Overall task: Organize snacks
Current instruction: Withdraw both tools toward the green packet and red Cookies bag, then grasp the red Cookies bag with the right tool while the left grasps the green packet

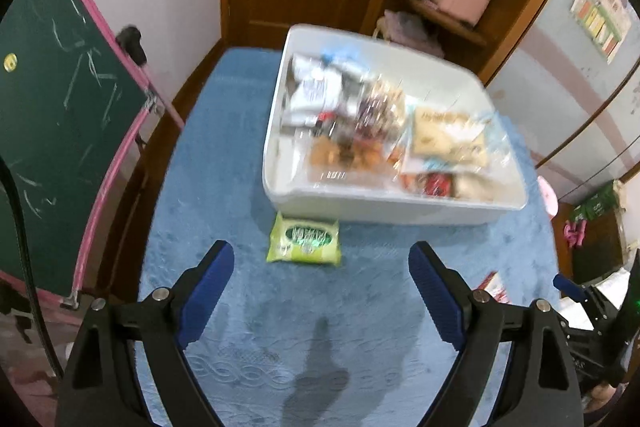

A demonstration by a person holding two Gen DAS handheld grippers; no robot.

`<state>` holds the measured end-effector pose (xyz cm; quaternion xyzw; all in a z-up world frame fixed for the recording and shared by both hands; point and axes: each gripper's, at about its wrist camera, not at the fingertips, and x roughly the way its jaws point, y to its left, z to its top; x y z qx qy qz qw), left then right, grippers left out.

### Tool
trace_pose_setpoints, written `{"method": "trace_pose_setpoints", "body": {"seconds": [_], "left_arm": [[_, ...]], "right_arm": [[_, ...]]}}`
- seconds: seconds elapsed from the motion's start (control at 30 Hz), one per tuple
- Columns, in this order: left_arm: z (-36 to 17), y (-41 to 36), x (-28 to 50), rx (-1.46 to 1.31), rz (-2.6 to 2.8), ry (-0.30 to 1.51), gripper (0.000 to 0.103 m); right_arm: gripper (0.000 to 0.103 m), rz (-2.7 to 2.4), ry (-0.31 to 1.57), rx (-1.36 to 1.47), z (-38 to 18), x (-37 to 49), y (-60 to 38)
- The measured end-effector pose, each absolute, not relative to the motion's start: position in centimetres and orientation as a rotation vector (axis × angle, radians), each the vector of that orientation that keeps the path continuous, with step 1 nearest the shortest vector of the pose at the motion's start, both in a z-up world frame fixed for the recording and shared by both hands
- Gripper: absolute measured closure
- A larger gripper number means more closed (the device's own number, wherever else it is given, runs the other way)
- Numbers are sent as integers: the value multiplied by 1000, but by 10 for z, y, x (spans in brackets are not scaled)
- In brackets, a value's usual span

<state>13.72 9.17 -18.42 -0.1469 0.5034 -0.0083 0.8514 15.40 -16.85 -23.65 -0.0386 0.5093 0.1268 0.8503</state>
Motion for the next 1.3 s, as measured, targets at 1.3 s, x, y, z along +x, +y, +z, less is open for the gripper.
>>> {"method": "trace_pose_setpoints", "body": {"seconds": [1.3], "left_arm": [[-301,62,195,-179,59,1186,35]], "right_arm": [[18,284,1215,-230,-329,160,-148]]}}
